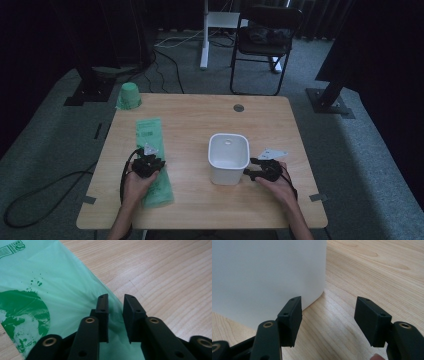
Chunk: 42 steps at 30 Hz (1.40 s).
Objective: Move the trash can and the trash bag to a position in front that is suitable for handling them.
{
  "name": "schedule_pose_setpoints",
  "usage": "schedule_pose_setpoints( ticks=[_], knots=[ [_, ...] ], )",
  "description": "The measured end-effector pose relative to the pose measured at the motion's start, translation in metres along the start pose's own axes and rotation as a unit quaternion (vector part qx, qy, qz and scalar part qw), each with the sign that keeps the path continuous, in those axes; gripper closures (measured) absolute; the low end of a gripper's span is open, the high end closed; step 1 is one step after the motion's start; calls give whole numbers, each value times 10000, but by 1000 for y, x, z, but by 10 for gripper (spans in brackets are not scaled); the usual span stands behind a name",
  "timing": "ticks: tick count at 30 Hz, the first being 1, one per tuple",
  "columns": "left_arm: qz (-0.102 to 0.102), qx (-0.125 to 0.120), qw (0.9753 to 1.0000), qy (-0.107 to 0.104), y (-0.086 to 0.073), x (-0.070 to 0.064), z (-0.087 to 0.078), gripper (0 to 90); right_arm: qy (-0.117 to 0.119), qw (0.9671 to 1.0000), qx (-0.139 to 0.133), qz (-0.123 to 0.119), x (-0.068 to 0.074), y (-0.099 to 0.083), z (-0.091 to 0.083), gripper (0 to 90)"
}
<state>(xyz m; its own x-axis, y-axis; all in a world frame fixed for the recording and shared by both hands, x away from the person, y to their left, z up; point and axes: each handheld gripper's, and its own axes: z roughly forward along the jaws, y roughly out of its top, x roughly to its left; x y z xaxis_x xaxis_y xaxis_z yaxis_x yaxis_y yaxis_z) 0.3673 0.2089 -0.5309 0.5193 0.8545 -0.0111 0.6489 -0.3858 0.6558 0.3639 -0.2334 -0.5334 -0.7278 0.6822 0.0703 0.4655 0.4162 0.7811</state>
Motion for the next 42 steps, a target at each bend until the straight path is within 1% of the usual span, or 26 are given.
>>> schedule_pose_setpoints(
  ticks=[3, 6, 7, 10, 11, 14, 15, 18, 19, 21, 22, 23, 24, 28, 30, 36, 42],
  knots=[
    [85, 21, 9999, -139, 0, -1, -1, 806, 4, 10000, -5, -1, 0, 0, 0, 388],
    [216, 24, 9991, -354, -1, -6, -1, 808, 7, 10000, -2, -3, 0, 0, 0, 387],
    [291, 27, 9987, -427, -1, -8, -1, 807, 8, 10000, -2, -3, 0, 0, 0, 388],
    [407, 36, 9975, -579, 0, -13, 0, 798, 5, 10000, -7, -3, 1, 0, 0, 388],
    [450, 43, 9970, -631, 0, -15, 0, 795, 7, 10000, -11, -10, 1, 1, 0, 387],
    [660, 85, 9946, -793, 0, -22, -1, 786, 15, 10000, -19, -23, 2, 2, 1, 388],
    [728, 104, 9934, -884, 0, -26, -1, 781, 20, 10000, -17, -25, 2, 2, 1, 387],
    [886, 167, 9914, -943, 0, -31, -2, 775, 31, 10000, -25, -41, 3, 4, 2, 388],
    [908, 185, 9911, -951, 0, -32, -3, 773, 33, 10000, -24, -48, 3, 5, 2, 388],
    [883, 186, 9916, -929, 0, -31, -3, 736, 39, 10000, -38, -55, 5, 6, 3, 388],
    [853, 145, 9922, -892, 0, -31, -4, 708, 45, 10000, -35, -77, 5, 7, 4, 388],
    [853, 145, 9922, -892, 0, -31, -4, 666, 45, 10000, -35, -77, 5, 7, 4, 388],
    [801, 105, 9929, -868, 0, -30, -5, 666, 64, 9999, -55, -55, 7, 8, 5, 388],
    [684, -73, 9941, -836, 0, -28, -9, 589, 94, 9999, -58, -79, 10, 12, 11, 387],
    [664, -149, 9944, -814, 1, -28, -11, 575, 108, 9999, -73, -72, 12, 15, 13, 386],
    [656, -261, 9943, -798, 3, -27, -15, 554, 129, 9998, -96, -65, 15, 21, 21, 381],
    [521, -294, 9960, -663, 1, -22, -17, 538, 227, 9996, -107, -111, 21, 25, 27, 369]
  ],
)
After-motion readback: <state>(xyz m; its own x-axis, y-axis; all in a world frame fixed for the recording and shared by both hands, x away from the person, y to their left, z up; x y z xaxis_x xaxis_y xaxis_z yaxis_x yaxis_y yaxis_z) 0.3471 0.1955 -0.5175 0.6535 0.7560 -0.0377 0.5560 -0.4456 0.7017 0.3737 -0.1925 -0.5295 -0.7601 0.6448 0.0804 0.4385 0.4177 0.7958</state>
